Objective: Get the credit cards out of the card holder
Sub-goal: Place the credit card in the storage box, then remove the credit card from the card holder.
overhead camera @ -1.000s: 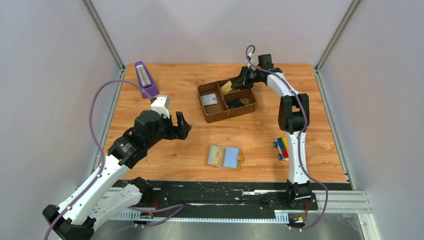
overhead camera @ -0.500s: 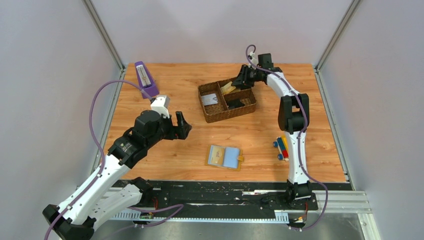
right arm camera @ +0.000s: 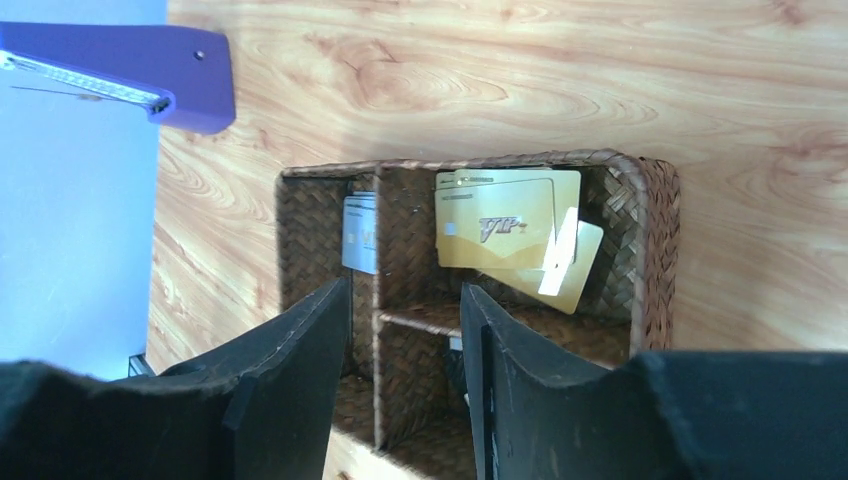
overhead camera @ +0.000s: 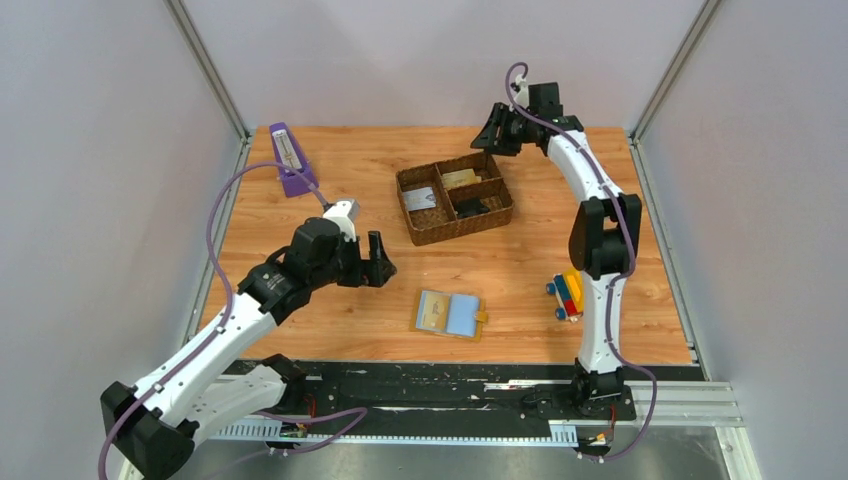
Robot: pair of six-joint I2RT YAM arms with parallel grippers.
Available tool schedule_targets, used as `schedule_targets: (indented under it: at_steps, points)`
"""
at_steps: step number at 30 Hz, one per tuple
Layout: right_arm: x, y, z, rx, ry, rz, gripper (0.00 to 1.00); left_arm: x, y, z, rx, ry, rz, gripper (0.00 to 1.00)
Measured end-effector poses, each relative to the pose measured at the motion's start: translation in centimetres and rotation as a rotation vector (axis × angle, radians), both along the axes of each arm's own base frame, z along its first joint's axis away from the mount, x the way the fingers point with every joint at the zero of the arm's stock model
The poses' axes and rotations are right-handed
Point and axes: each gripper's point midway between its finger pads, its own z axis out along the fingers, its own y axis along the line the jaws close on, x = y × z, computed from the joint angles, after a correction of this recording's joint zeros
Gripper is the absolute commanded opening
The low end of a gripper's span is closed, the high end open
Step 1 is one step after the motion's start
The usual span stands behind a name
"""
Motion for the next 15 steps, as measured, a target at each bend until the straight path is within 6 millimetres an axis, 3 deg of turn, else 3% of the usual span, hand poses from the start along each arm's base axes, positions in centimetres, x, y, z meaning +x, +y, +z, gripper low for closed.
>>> schedule_targets:
  at_steps: [3, 7, 10, 15]
  points:
    - [-1.1, -0.2, 2.9, -0.013, -0.040, -0.021, 0.47, -0.5, -0.6, -1.3, -0.001, 0.053, -0.030, 1.00]
    - [-4.3, 0.1, 4.6, -0.048, -0.030, -0.076, 0.46, -1.1, -1.0, -2.6, 0.000, 0.105, -0.057, 1.00]
    - [-8.0, 1.2, 4.2, -0.067, 0.033, -0.110, 0.45, -1.4, -1.4, -3.6, 0.000, 0.139, -0.075, 0.99]
    - [-15.5, 4.0, 1.4, -0.114, 0.158, -0.116, 0.46, -2.2, -1.8, -5.9, 0.002, 0.212, -0.098, 0.94]
